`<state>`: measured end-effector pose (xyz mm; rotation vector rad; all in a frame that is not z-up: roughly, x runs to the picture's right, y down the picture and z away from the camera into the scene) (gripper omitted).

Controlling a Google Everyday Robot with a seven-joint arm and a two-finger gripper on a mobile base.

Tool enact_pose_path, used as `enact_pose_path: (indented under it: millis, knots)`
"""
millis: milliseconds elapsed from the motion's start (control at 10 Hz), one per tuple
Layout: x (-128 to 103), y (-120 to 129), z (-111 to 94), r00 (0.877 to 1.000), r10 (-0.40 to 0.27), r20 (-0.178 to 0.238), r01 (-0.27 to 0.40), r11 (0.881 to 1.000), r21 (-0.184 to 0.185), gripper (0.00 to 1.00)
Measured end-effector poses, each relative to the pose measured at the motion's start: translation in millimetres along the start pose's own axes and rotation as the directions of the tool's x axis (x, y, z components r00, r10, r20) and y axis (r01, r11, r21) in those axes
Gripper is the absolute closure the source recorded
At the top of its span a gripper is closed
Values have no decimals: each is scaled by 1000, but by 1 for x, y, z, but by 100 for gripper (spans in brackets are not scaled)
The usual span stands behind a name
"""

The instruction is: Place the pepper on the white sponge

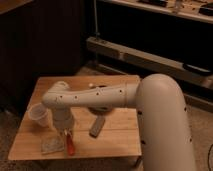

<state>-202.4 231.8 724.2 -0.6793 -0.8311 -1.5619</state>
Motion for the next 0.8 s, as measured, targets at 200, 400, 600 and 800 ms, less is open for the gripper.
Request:
enact_pose_path:
  millis: [200,400,600,800]
  knots:
    - [0,-6,-1,1000,2,2,-2,1000,10,100]
    - [0,-11,-1,1000,4,6,-4,1000,8,100]
    - [1,-21,-1,1000,-1,10,1,1000,0,100]
    - [3,-27,-1,1000,-1,12,1,1000,-5,100]
